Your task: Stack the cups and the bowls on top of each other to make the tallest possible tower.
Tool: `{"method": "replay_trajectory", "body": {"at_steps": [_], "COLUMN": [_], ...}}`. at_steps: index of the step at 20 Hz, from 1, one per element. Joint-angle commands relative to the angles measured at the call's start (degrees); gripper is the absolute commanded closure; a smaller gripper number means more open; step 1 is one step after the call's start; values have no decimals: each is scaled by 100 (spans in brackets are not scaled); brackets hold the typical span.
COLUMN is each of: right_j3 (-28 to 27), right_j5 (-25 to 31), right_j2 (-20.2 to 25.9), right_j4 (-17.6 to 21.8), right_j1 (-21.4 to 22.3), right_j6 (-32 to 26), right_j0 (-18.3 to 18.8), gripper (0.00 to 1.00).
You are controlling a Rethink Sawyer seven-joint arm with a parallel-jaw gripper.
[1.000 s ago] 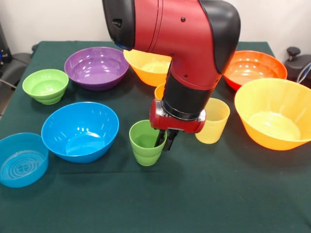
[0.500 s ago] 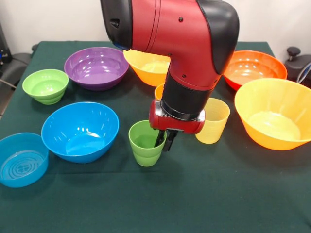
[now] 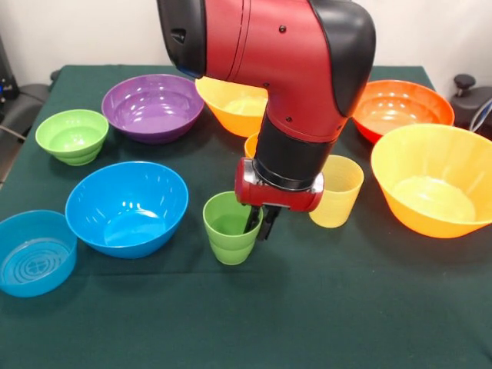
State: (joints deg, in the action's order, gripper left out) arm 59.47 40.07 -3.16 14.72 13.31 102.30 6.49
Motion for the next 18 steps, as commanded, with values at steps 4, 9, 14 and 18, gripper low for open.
{"method": "replay_trajectory", "body": {"at_steps": [4, 9, 14, 18], "right_j3": [613, 609, 631, 683], "right_j5": [-523, -527, -453, -577], "right_j2": [377, 333, 294, 247], "right_j4": [-212, -287, -394, -456], "right_j1": [-303, -321, -299, -320], "right_j6": [974, 990, 1022, 1075], "right_j0": [-244, -304, -363, -407], "gripper": [100, 100, 100, 100]}}
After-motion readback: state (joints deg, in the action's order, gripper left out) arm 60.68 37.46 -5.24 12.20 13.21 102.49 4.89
